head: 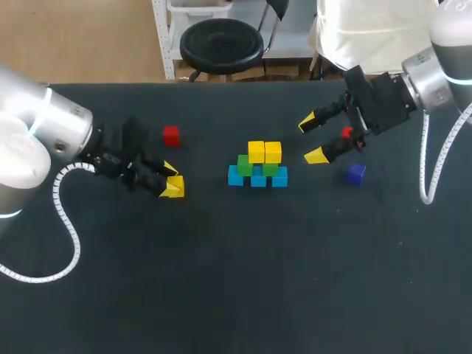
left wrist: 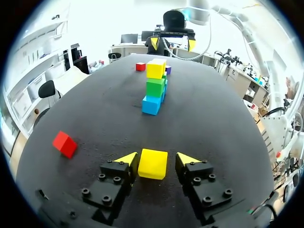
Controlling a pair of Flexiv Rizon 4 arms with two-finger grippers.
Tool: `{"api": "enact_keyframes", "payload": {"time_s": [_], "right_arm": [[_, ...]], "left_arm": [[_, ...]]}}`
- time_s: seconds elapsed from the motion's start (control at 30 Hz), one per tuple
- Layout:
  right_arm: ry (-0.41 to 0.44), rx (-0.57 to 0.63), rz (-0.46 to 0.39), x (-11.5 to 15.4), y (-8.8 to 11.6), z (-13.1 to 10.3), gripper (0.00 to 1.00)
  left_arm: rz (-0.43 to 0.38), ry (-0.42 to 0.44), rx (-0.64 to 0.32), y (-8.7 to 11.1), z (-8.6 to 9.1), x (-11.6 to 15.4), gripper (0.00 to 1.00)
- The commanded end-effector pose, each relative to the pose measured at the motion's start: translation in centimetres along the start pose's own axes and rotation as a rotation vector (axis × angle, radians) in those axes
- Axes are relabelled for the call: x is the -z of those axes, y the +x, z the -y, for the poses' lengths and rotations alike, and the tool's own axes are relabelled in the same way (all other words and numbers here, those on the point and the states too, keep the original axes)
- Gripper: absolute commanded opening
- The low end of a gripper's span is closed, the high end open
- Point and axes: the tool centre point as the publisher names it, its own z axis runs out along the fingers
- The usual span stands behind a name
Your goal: Place the blue cubes, place green cubes on the blue cubes, place the yellow cubes on the green cubes, then place the red cubes on the yellow cubes, and place purple cube on the red cubes.
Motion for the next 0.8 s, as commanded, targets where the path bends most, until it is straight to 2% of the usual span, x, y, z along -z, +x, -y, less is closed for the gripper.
{"api": "enact_keyframes", "payload": {"time_s": [0.03,0.1,0.13,0.17,0.3,0.37,0.47,0.57,0.8], "right_arm": [[0.002,0.0,0.0,0.03,-0.02,-0.06,1.0],[0.002,0.0,0.0,0.03,-0.02,-0.06,1.0],[0.002,0.0,0.0,0.03,-0.02,-0.06,1.0],[0.002,0.0,0.0,0.03,-0.02,-0.06,1.0],[0.002,0.0,0.0,0.03,-0.02,-0.06,1.0],[0.002,0.0,0.0,0.03,-0.02,-0.06,1.0],[0.002,0.0,0.0,0.03,-0.02,-0.06,1.0],[0.002,0.0,0.0,0.03,-0.02,-0.06,1.0],[0.002,0.0,0.0,0.03,-0.02,-0.06,1.0]], "left_arm": [[0.003,0.0,0.0,0.21,-0.05,-0.01,0.49],[0.003,-0.001,0.002,0.3,-0.01,0.02,0.54],[0.002,-0.002,0.003,0.35,0.02,0.05,0.69],[0.002,-0.002,0.004,0.4,0.05,0.08,0.78],[0.003,-0.005,0.01,0.66,0.04,0.21,0.75],[0.004,-0.005,0.013,0.68,0.03,0.21,0.76],[0.005,-0.004,0.01,0.61,0.03,0.06,0.69],[0.005,0.0,0.006,0.54,0.01,-0.1,0.49],[0.007,0.002,-0.001,0.45,0.01,-0.22,0.36]]}}
